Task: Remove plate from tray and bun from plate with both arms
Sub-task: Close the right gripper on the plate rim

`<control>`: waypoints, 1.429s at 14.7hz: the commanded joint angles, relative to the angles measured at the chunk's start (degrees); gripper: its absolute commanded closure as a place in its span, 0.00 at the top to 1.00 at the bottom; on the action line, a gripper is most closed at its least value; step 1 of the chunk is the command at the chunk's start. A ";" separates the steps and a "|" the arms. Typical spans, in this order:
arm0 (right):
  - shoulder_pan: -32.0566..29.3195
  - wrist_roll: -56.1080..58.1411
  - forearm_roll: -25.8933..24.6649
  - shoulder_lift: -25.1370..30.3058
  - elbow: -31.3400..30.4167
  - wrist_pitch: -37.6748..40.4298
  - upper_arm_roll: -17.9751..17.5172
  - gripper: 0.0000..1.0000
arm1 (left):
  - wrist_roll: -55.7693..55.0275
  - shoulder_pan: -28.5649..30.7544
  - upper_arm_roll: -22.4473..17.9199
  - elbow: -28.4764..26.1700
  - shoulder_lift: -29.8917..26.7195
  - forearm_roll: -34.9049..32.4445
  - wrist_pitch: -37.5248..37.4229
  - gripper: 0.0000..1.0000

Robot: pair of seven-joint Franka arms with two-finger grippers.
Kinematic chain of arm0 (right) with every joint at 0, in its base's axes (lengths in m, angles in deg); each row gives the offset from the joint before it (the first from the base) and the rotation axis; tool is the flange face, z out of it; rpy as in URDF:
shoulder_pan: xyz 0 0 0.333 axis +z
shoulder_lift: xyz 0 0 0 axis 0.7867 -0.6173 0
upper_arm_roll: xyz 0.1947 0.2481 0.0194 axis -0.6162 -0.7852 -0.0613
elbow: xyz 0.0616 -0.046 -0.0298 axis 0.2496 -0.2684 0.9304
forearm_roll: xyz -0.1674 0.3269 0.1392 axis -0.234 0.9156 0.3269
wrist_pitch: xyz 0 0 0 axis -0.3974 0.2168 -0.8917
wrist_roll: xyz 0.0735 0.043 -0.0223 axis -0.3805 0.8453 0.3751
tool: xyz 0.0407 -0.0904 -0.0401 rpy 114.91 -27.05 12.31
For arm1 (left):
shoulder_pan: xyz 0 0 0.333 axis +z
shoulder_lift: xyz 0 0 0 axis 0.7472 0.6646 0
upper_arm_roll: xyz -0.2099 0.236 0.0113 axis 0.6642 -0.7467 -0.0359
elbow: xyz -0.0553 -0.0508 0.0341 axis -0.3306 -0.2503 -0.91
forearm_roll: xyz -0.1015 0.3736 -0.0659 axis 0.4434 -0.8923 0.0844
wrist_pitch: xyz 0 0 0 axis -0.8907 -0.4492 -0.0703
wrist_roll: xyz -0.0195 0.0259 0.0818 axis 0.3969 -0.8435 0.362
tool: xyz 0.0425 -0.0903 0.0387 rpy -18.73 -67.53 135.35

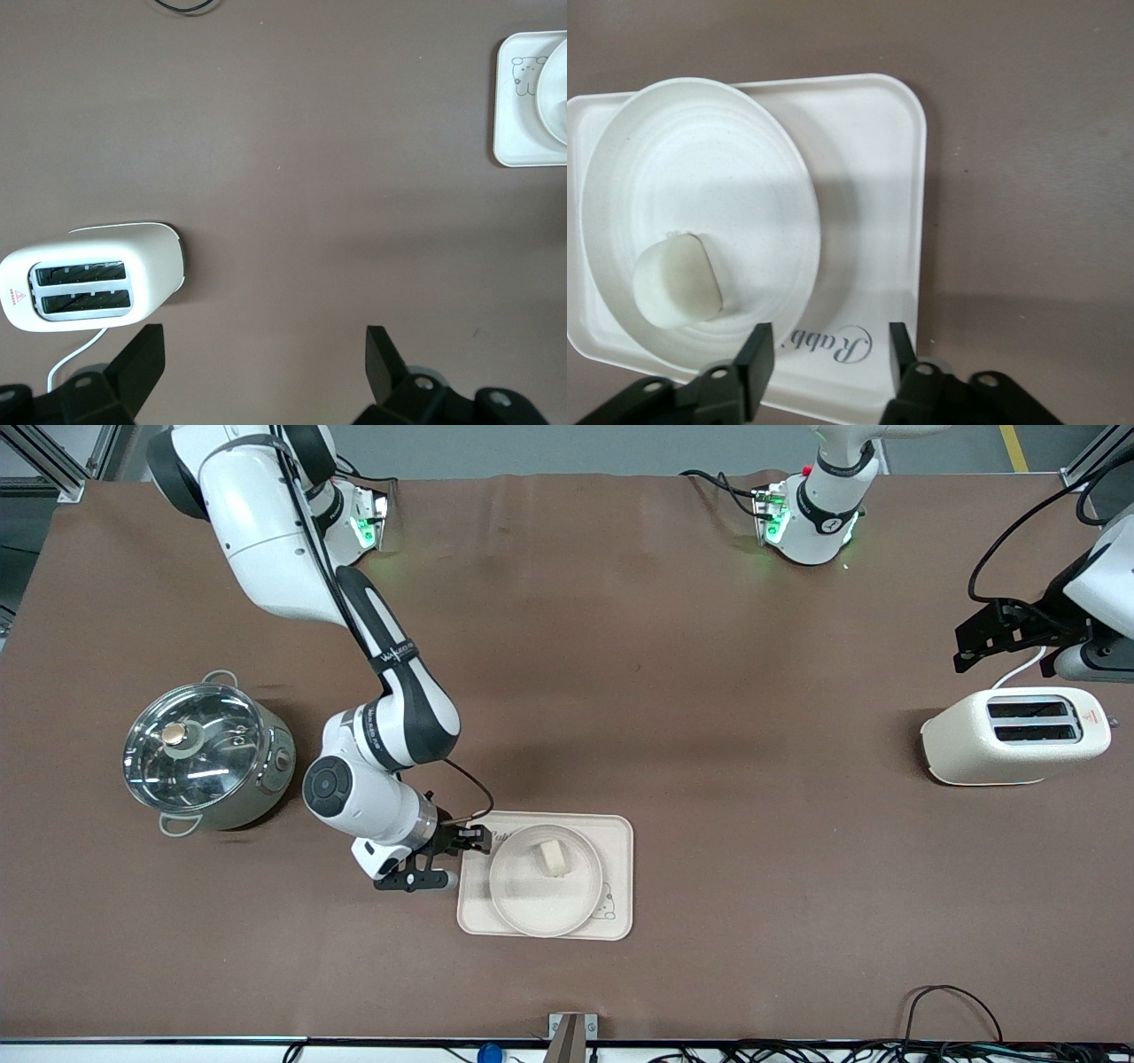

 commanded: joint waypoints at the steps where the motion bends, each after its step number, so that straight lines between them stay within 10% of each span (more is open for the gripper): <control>1: -2.47 0.23 1.75 -3.51 4.76 0.44 -2.96 0.53 | -0.32 0.07 -0.01 0.63 0.12 0.18 0.04 1.00; 21: -3.09 -0.38 8.00 -11.08 11.45 -1.41 -4.02 0.20 | 0.04 -0.10 -0.01 0.63 0.12 0.19 -0.05 1.00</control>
